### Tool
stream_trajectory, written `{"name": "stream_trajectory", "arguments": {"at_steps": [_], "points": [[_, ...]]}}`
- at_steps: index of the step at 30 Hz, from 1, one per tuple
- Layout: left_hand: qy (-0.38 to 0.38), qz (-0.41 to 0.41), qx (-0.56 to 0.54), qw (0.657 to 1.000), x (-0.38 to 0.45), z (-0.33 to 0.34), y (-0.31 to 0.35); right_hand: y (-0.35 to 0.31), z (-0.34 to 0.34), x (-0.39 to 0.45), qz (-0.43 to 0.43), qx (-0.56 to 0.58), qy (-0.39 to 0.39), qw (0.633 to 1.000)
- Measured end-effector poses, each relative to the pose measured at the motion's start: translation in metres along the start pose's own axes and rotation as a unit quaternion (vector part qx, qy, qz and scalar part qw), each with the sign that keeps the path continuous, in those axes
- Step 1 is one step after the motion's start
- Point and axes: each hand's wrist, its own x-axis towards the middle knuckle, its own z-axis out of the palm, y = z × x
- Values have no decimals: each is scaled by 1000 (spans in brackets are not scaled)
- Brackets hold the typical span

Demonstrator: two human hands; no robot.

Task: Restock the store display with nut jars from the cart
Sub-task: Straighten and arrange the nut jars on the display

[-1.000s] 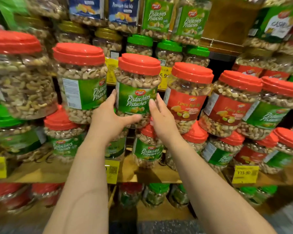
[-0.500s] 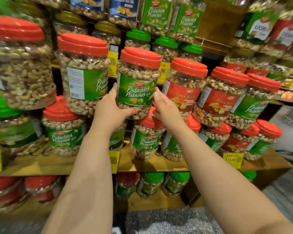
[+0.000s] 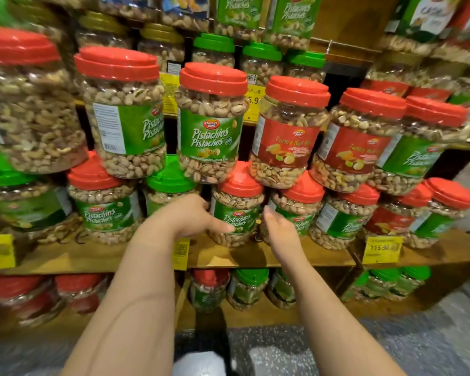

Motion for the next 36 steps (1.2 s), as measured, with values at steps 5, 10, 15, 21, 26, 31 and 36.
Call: {"name": "stream_trajectory", "arguments": {"at_steps": [5, 10, 15, 21, 26, 31, 36], "points": [[60, 15, -38, 997, 52, 52, -5, -6, 15, 20, 32, 40, -26, 998], [109, 16, -61, 992, 72, 62, -9, -1, 18, 23, 33, 55, -31, 997], [99, 31, -81, 991, 76, 59, -10, 6, 18, 23, 22, 55, -28, 998], [90, 58, -102, 989, 72, 57, -12, 0, 21, 19, 19, 76, -21, 997], [94, 73, -101, 988, 69, 57, -14, 2, 22, 19, 39, 97, -16, 994], [94, 70, -100, 988, 68, 57, -13, 3, 23, 13, 25, 81, -44, 995], [89, 52, -117, 988, 69, 57, -13, -1, 13, 16, 6, 63, -65, 996]]}}
